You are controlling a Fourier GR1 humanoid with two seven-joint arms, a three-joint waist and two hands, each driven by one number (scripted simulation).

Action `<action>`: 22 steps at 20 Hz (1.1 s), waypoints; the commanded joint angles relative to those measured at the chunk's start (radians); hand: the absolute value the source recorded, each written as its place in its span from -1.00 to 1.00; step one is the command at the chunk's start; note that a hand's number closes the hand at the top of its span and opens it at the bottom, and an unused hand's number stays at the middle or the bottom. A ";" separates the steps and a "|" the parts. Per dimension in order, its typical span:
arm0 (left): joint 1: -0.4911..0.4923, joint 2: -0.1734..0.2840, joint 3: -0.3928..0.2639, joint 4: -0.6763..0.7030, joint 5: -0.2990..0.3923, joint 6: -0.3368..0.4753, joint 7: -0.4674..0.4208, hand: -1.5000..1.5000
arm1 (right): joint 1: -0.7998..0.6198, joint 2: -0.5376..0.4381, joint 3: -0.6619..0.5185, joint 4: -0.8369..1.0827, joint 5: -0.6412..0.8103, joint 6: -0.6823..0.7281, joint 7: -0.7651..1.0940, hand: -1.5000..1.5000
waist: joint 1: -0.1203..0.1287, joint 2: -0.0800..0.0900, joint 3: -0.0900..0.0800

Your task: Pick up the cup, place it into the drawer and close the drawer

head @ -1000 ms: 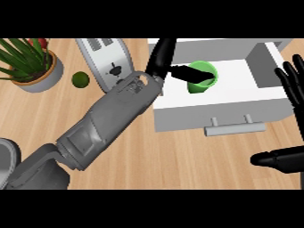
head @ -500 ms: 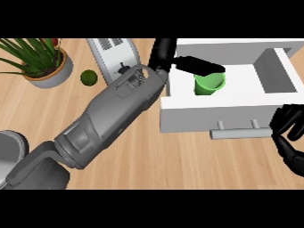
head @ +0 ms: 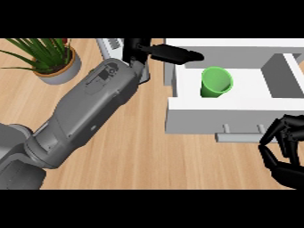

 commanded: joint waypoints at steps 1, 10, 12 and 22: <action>0.066 0.119 0.019 -0.139 -0.003 -0.013 0.081 -1.00 | 0.001 0.015 0.056 0.026 0.148 -0.042 -0.022 1.00 | 0.020 -0.004 0.000; 0.346 0.248 0.065 -0.391 0.003 -0.068 0.074 -1.00 | -0.138 0.051 0.225 0.197 0.459 -0.161 -0.036 1.00 | 0.030 0.001 0.000; 0.331 0.276 0.098 -0.380 0.006 -0.095 0.069 -1.00 | -0.153 0.034 0.255 0.325 0.555 -0.202 -0.125 1.00 | 0.027 0.007 0.000; 0.566 0.394 0.171 -0.559 0.042 -0.189 0.049 -1.00 | -0.315 0.045 0.364 0.751 0.875 -0.410 -0.213 1.00 | 0.036 0.012 0.001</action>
